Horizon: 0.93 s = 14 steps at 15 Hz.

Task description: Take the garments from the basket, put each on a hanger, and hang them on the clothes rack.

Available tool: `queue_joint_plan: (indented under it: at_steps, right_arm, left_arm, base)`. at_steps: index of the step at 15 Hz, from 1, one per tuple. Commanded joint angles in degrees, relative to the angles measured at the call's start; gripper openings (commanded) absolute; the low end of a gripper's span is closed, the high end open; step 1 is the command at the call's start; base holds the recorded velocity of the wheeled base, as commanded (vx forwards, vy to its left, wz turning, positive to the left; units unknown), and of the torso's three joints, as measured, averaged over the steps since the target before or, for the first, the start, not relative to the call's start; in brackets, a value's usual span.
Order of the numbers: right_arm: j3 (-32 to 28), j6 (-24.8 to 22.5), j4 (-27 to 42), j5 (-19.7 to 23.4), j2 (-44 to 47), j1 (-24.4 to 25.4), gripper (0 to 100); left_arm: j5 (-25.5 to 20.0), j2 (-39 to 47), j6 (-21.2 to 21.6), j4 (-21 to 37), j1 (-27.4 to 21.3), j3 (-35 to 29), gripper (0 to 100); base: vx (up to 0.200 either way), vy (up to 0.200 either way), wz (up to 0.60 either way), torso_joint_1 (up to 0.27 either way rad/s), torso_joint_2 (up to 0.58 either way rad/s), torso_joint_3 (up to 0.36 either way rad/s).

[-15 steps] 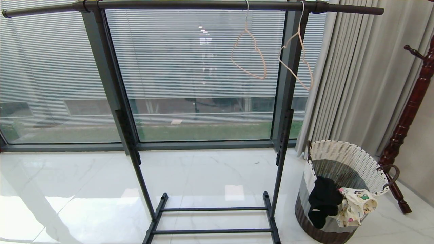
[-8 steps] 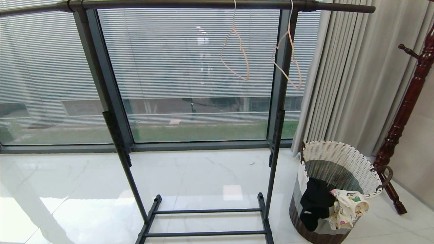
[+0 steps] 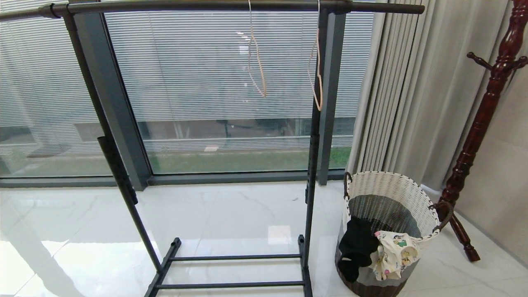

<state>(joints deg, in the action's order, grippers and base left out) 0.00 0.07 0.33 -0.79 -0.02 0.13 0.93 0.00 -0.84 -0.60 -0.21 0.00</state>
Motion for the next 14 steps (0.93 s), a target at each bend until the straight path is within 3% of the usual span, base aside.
queue_joint_plan:
  at_steps: [1, 8, 14]
  right_arm:
    - [0.00, -0.07, -0.07, 0.00, 0.02, 0.04, 100]
    - [0.00, 0.01, -0.07, 0.00, 0.02, 0.04, 100]
    - [0.00, 5.64, 0.02, 0.09, 0.02, 0.04, 100]
  left_arm:
    - [0.04, 0.00, -0.04, -0.02, 0.03, 0.00, 100]
    - [0.04, 0.00, -0.13, -0.02, 0.03, 0.00, 100]
    - [0.04, 0.00, -0.04, -0.11, 0.03, 0.00, 100]
  base:
    - [0.200, 0.000, 0.00, 0.002, 0.00, 0.002]
    - [0.200, 0.000, 0.00, 0.002, 0.00, 0.004]
    - [0.000, 0.000, 0.00, 0.000, 0.00, 0.000]
